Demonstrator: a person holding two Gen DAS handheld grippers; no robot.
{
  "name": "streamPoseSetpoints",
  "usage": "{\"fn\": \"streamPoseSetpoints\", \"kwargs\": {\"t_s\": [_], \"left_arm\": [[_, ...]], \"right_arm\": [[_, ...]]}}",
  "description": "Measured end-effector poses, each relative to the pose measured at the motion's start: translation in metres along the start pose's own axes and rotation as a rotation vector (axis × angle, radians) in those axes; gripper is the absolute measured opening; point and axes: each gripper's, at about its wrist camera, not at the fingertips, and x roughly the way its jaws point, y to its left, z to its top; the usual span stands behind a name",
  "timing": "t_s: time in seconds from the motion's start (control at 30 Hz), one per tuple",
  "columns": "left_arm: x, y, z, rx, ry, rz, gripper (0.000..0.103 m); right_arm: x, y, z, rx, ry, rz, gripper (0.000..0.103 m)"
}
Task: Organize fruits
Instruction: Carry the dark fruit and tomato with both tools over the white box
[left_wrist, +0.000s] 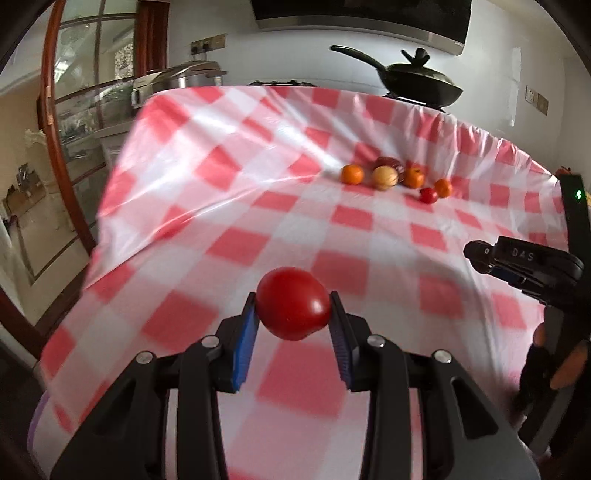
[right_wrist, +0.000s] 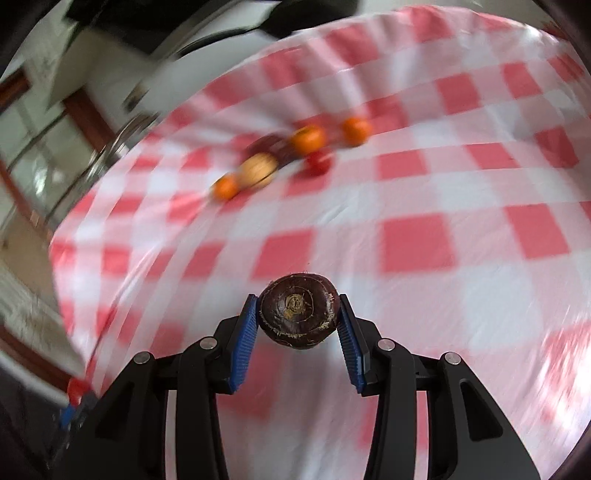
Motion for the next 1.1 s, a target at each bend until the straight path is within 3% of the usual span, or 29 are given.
{"fn": "streamPoseSetpoints", "kwargs": {"t_s": [0.4,0.67,1.1], "left_arm": [[-0.043,0.079,-0.055,-0.030,0.023,0.094,0.038],[-0.070,0.147,-0.087,-0.139,0.021,0.178,0.038],[-0.102,0.233,-0.140,-0.285,0.025,0.324,0.038]], "right_arm": [[-0.029,0.142,-0.091,-0.402,0.063,0.098,0.042],[-0.039,0.205,-0.142,-0.578,0.109,0.206,0.042],[-0.072,0.291,-0.242,-0.911,0.185,0.457,0.043]]}}
